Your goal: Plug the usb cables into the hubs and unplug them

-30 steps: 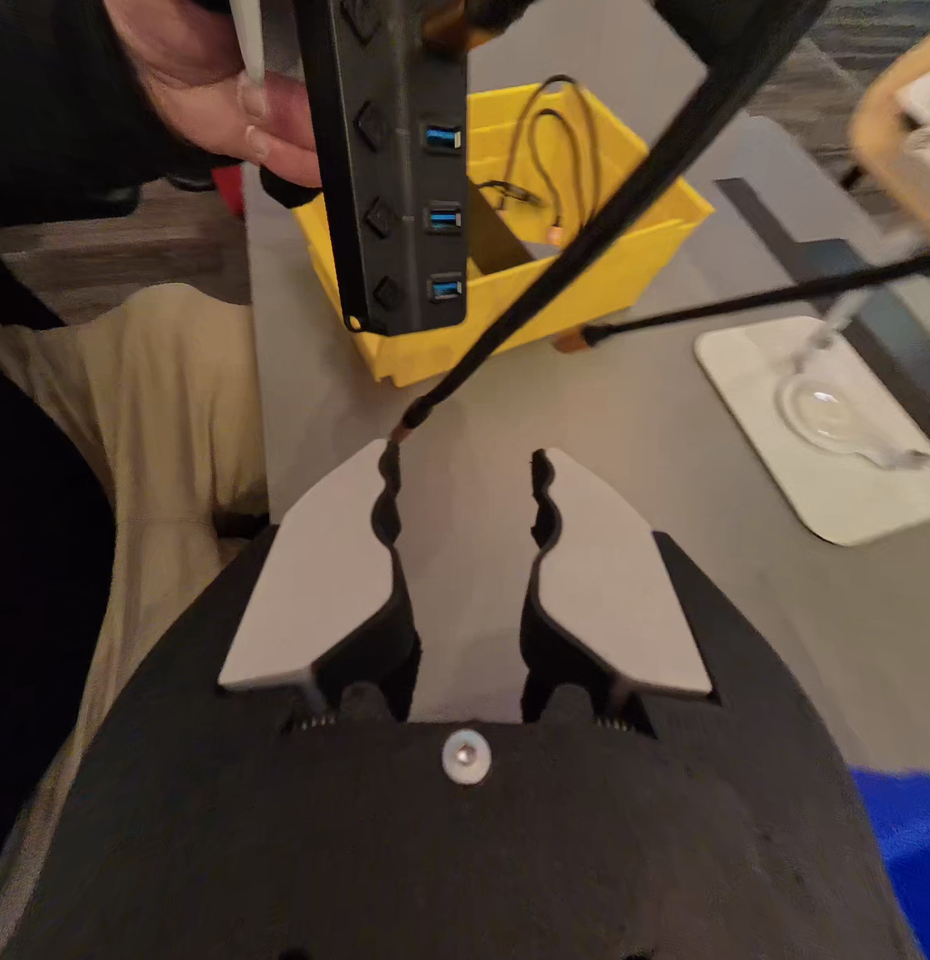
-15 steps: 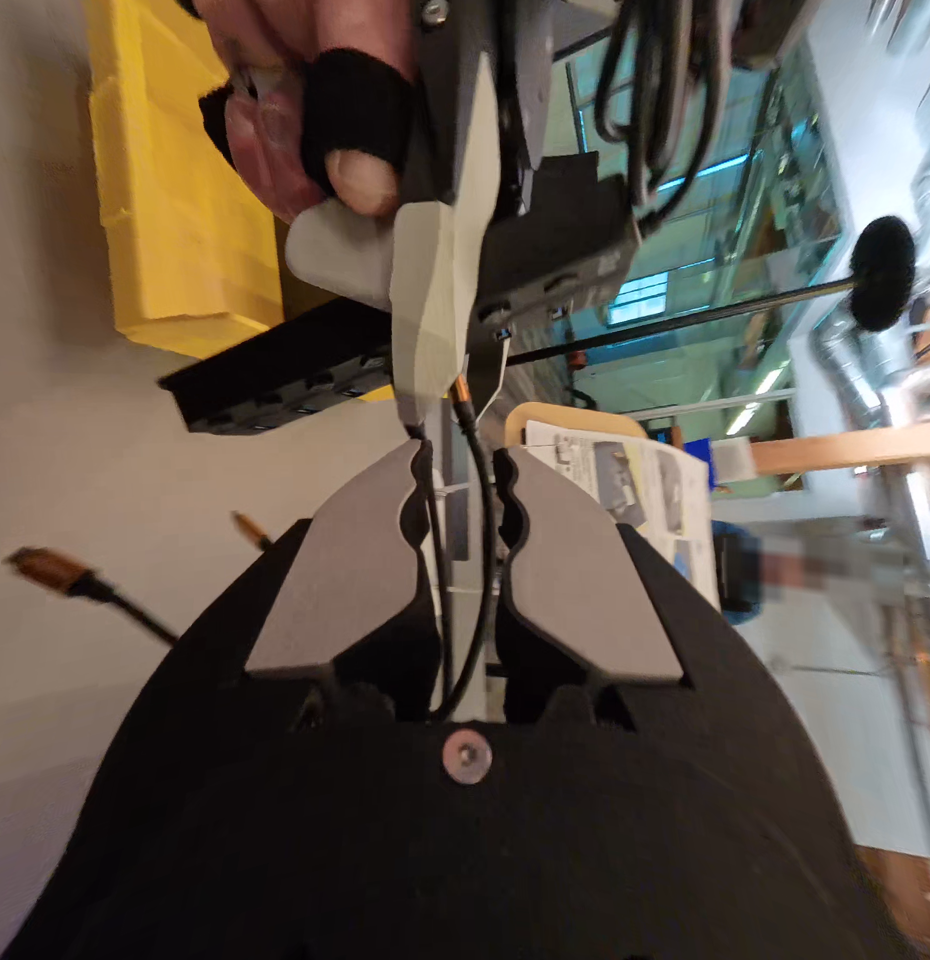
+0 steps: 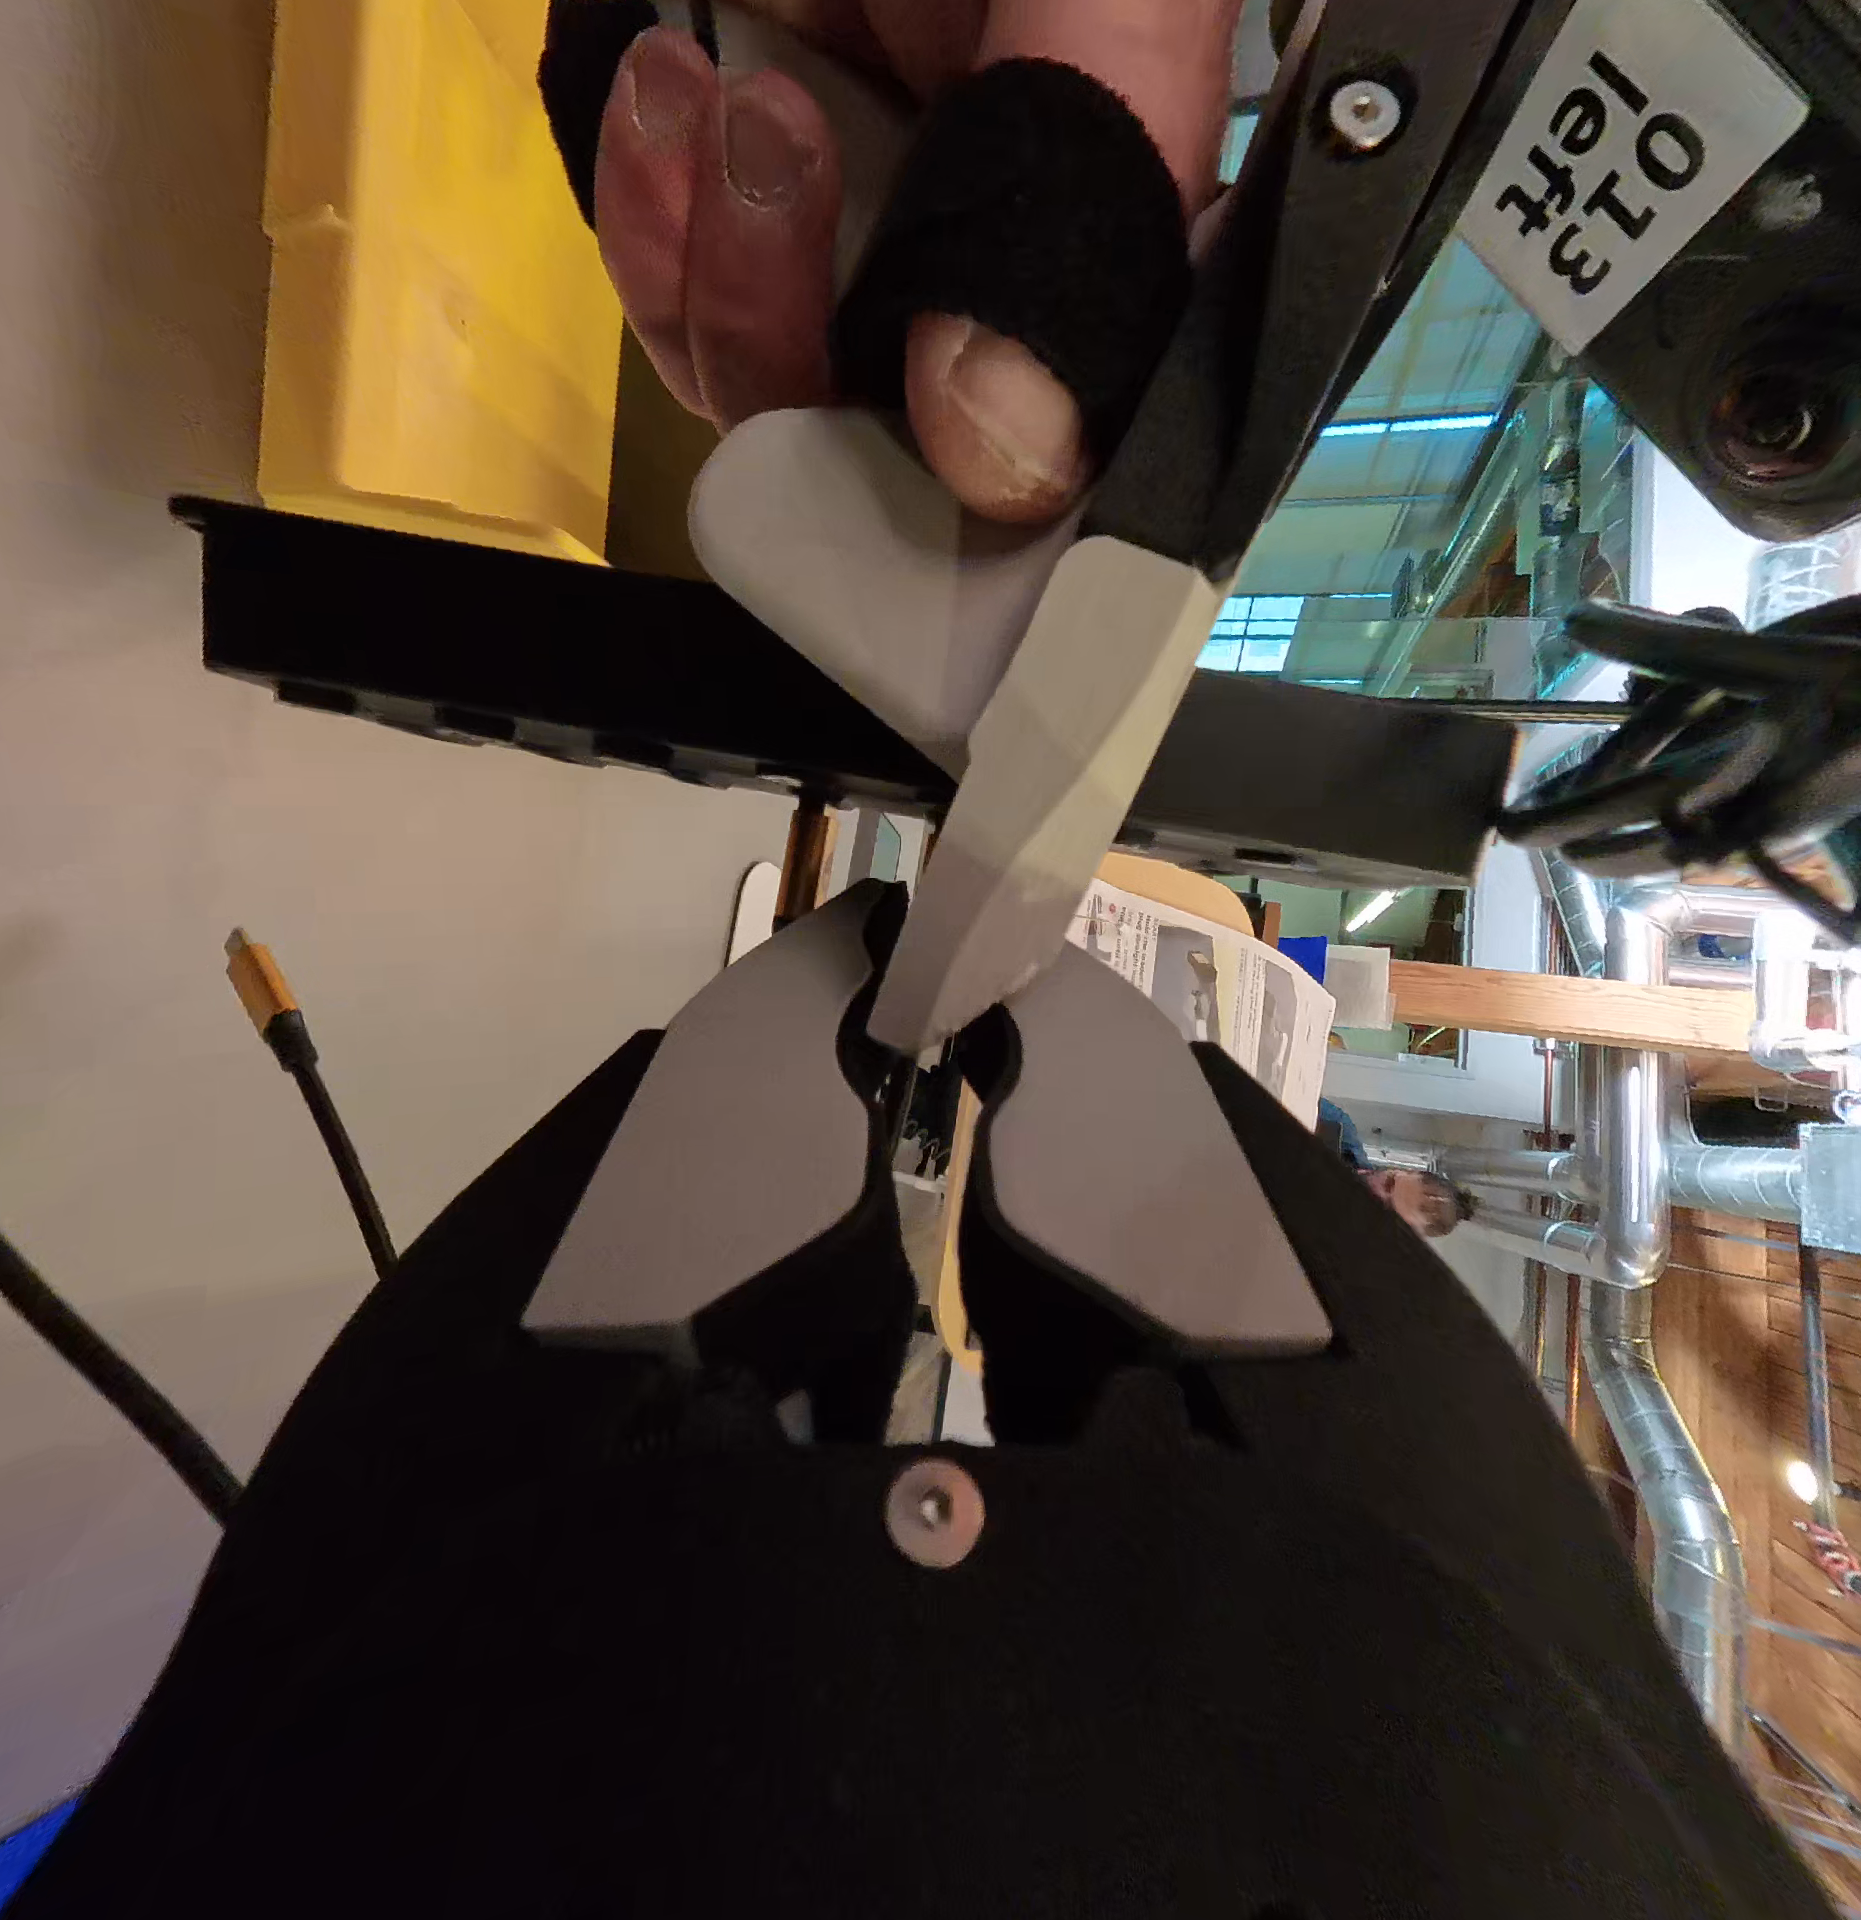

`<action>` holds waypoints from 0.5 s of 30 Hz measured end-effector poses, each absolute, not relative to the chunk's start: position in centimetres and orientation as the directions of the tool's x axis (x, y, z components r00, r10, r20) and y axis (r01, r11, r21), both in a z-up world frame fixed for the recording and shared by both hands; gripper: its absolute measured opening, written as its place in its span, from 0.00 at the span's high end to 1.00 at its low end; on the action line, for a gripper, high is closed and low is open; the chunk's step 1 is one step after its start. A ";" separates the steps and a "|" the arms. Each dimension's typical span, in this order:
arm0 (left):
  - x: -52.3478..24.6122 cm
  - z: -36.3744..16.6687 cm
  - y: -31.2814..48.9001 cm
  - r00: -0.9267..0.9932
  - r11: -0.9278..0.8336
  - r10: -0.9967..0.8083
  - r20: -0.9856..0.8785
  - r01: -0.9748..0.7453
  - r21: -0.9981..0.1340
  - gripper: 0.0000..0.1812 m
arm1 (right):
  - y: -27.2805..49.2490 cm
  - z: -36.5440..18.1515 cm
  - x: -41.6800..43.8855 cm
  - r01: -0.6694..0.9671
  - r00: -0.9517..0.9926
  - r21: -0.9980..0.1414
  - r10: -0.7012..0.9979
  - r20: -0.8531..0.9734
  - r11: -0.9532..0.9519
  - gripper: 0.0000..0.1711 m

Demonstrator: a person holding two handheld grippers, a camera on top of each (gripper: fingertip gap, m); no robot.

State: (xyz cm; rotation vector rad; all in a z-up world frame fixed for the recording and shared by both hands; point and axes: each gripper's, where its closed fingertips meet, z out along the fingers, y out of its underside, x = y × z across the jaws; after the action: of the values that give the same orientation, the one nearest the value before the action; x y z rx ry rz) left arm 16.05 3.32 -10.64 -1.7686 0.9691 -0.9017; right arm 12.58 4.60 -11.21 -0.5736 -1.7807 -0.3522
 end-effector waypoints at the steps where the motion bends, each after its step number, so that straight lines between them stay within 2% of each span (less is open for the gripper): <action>1: 16.2 -10.6 3.2 0.421 -0.284 -0.891 0.169 -0.229 -0.931 0.64 | 4.5 -11.1 12.7 0.551 -0.209 -0.053 0.199 0.957 0.833 0.96; 3: 16.4 -10.4 2.9 0.404 -0.277 -0.899 0.168 -0.227 -0.934 0.64 | 4.3 -10.7 13.2 0.555 -0.219 -0.052 0.207 0.954 0.830 0.96; 7: 16.6 -10.0 2.1 0.330 -0.258 -0.924 0.194 -0.162 -0.953 0.64 | 3.7 -10.2 13.6 0.565 -0.277 0.038 0.146 0.950 0.824 0.96; 10: 16.9 -10.3 1.7 0.295 -0.272 -0.930 0.221 -0.146 -0.951 0.65 | 3.4 -10.6 14.0 0.555 -0.318 0.055 0.151 0.936 0.830 0.96; 13: 16.3 -10.6 2.2 0.326 -0.280 -0.918 0.228 -0.124 -0.952 0.64 | 4.3 -10.7 15.2 0.590 -0.345 0.090 0.149 0.927 0.802 0.96; 15: 13.2 -10.1 3.9 0.390 -0.327 -0.874 0.289 -0.034 -0.944 0.65 | 6.0 -9.7 17.4 0.633 -0.314 0.045 0.202 0.928 0.773 0.96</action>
State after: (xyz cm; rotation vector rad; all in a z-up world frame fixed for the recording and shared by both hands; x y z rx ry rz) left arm 13.21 3.91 -10.07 -1.6734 0.8107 -1.0786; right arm 17.36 6.00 -9.70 -0.6382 -1.8778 -0.4941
